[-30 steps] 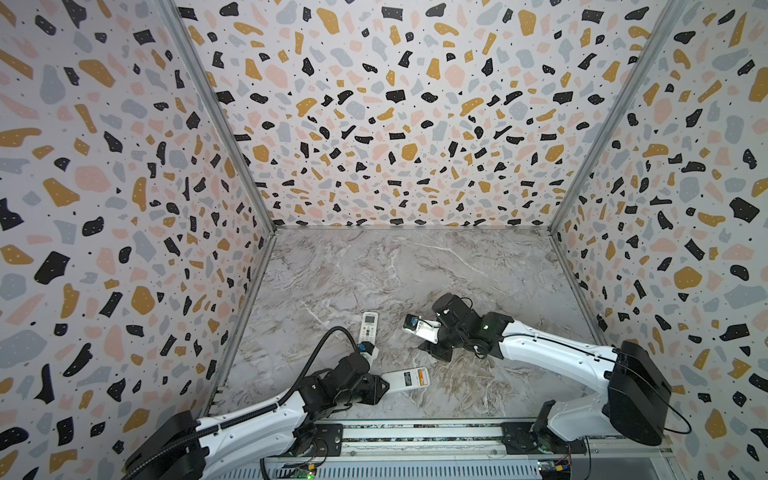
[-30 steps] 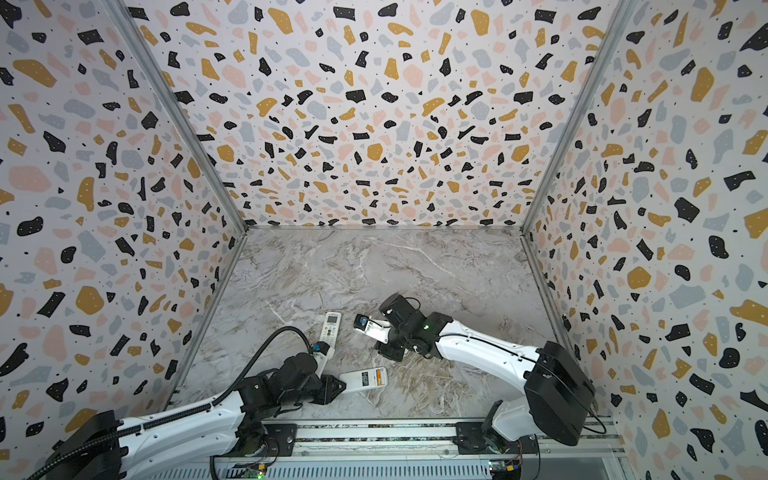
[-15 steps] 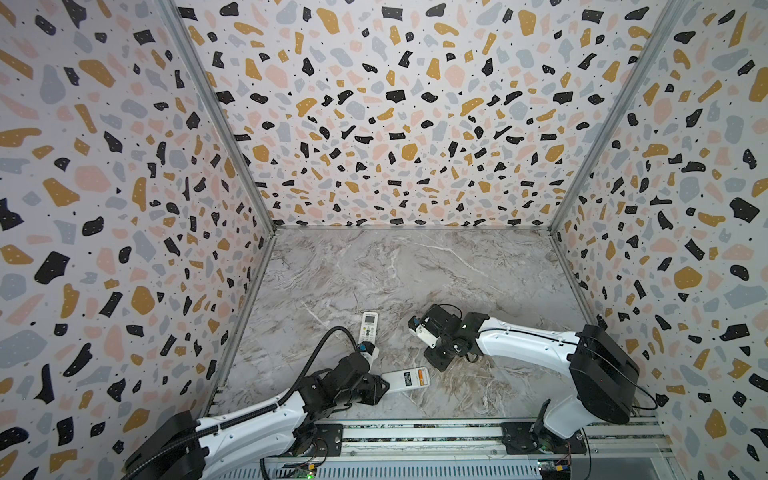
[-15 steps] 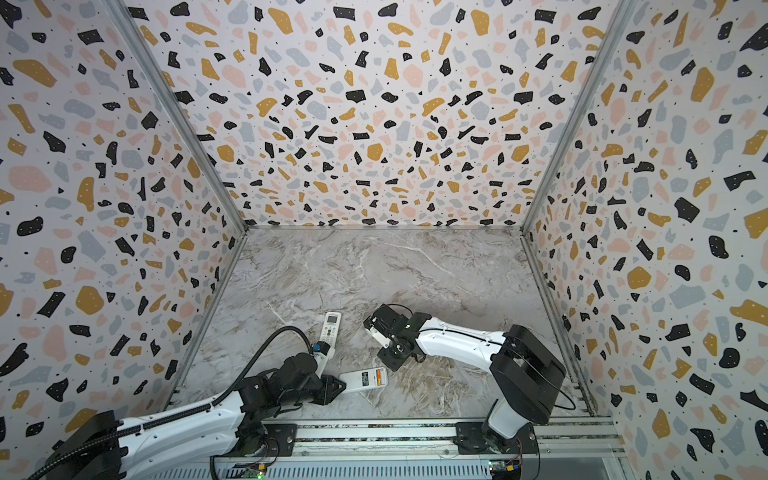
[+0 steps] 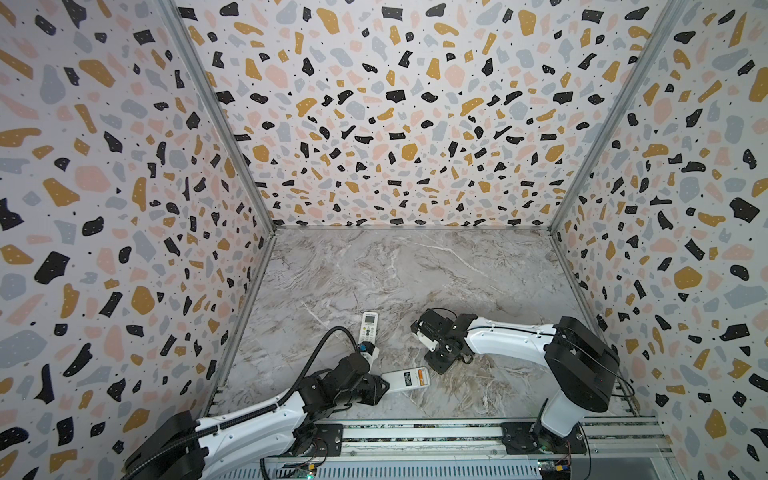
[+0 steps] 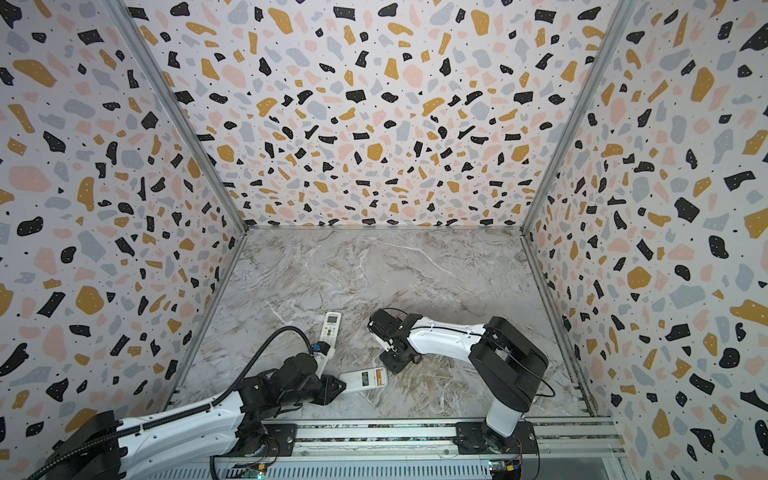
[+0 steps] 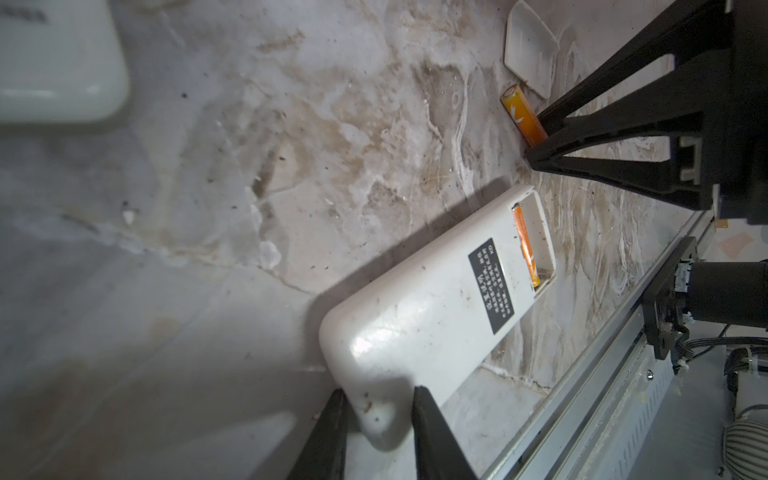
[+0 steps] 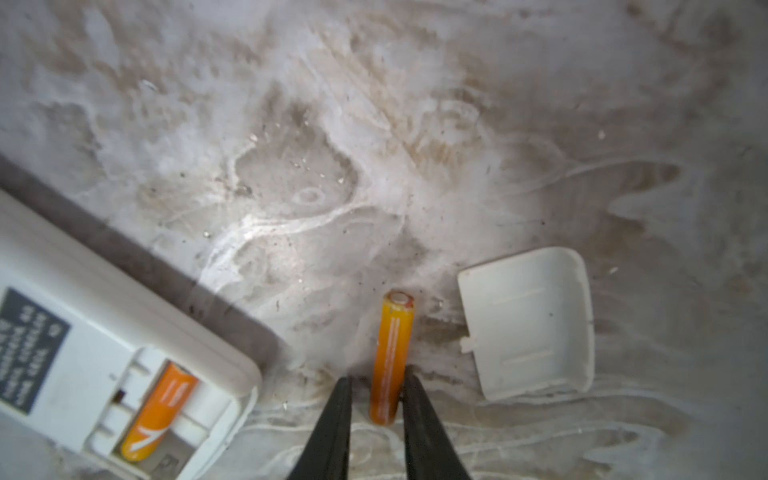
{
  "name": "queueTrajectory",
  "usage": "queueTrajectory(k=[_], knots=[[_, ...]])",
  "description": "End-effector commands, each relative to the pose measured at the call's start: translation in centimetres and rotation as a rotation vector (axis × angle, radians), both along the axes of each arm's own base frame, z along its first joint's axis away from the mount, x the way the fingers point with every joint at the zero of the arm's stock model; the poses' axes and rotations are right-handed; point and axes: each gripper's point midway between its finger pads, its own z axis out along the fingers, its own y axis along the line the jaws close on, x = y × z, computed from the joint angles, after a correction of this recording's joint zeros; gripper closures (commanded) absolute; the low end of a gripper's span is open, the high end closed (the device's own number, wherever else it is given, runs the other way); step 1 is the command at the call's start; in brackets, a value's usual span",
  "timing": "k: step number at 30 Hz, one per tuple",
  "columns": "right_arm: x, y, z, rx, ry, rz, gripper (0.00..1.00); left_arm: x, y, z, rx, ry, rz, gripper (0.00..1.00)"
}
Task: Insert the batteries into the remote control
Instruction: 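Release the battery and move the right gripper to the second orange battery, then grasp the second orange battery upright with the right gripper and lift it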
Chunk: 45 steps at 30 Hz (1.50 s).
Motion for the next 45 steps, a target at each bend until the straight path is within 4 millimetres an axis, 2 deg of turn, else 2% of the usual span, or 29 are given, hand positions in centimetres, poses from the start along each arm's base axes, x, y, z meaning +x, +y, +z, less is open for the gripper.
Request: queueTrajectory(k=[1,8,14,19,24,31,41,45], knots=[[-0.1,-0.5,-0.1,-0.026,-0.002,-0.023,0.8,-0.2,0.9,-0.8,0.041,-0.002,0.008,0.71],[-0.1,-0.9,0.2,-0.054,-0.028,-0.04,0.92,-0.1,0.8,-0.7,0.037,-0.008,0.005,0.71],[-0.4,-0.4,3.1,0.006,-0.079,-0.08,0.99,0.0,0.8,-0.5,0.03,-0.014,0.012,0.71],[-2.9,0.7,6.0,0.106,-0.057,-0.15,1.0,0.2,0.7,-0.2,0.019,-0.021,0.016,0.71],[-5.9,1.7,7.2,0.185,0.041,-0.242,1.0,0.0,0.0,0.1,-0.015,-0.021,-0.004,0.7],[-8.8,2.9,7.3,0.255,0.165,-0.341,1.0,-0.6,-0.5,0.2,-0.035,-0.013,-0.054,0.7],[-8.7,1.6,5.0,0.168,0.163,-0.373,1.0,-1.5,-1.5,0.8,-0.106,-0.005,-0.115,0.7],[-8.3,1.7,4.7,0.152,0.156,-0.372,1.0,-1.7,-1.5,0.9,-0.115,-0.009,-0.127,0.7]])
